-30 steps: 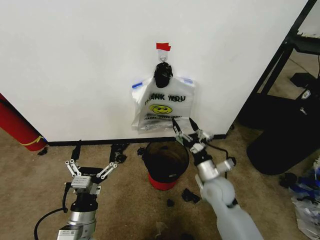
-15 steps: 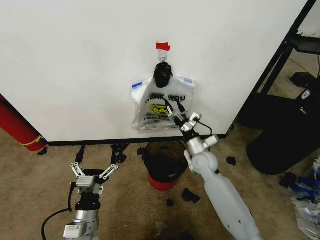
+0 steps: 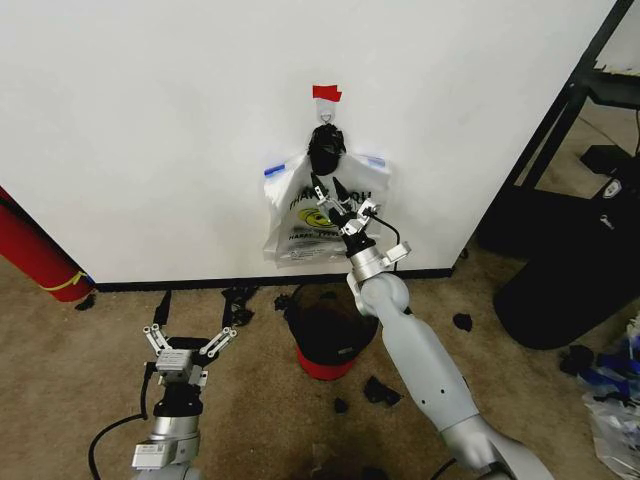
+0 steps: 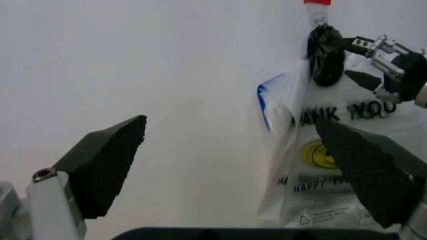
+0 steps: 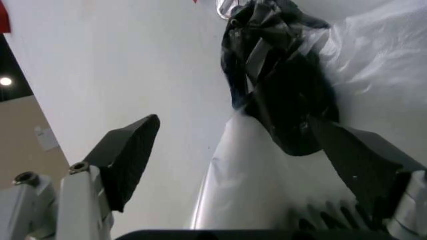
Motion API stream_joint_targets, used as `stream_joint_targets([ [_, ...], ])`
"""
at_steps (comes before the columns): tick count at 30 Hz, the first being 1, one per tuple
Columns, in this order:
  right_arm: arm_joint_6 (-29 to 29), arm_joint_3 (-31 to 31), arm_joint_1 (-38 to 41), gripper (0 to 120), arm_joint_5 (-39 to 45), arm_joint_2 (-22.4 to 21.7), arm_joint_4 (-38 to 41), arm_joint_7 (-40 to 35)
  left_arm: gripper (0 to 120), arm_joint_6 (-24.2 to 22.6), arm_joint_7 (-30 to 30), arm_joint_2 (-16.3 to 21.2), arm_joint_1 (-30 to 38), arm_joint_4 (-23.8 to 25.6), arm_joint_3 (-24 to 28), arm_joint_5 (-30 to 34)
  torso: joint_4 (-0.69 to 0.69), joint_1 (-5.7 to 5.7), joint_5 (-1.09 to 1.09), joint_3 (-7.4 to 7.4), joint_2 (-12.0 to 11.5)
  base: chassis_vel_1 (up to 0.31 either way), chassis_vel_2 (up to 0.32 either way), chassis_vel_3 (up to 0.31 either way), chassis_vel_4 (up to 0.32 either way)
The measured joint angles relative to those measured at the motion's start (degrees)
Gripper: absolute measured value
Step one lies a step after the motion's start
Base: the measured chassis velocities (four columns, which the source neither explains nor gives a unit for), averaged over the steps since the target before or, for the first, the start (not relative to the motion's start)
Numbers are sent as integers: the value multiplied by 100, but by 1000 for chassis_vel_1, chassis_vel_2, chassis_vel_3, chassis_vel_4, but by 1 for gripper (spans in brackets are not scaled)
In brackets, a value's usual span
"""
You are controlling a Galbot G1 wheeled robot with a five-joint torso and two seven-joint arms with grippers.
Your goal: Pick up the garbage bag from the wall and place it over the trash bin.
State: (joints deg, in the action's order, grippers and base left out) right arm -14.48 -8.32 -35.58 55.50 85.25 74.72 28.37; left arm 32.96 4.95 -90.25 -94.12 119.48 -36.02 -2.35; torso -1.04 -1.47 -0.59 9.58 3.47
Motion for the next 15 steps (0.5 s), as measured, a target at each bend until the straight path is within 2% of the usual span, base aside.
stream_joint_targets([
  [5,-63,10,66,83,-130,-26,-85,15,100,21,-2,-6,-2,-10,17,-12,0,0,0,0,0,0,0,0,0],
  [15,-172,3,156,91,-436,23,-162,-3,100,29,-9,22,11,-14,21,-43,0,0,1,0,0,0,0,0,0],
])
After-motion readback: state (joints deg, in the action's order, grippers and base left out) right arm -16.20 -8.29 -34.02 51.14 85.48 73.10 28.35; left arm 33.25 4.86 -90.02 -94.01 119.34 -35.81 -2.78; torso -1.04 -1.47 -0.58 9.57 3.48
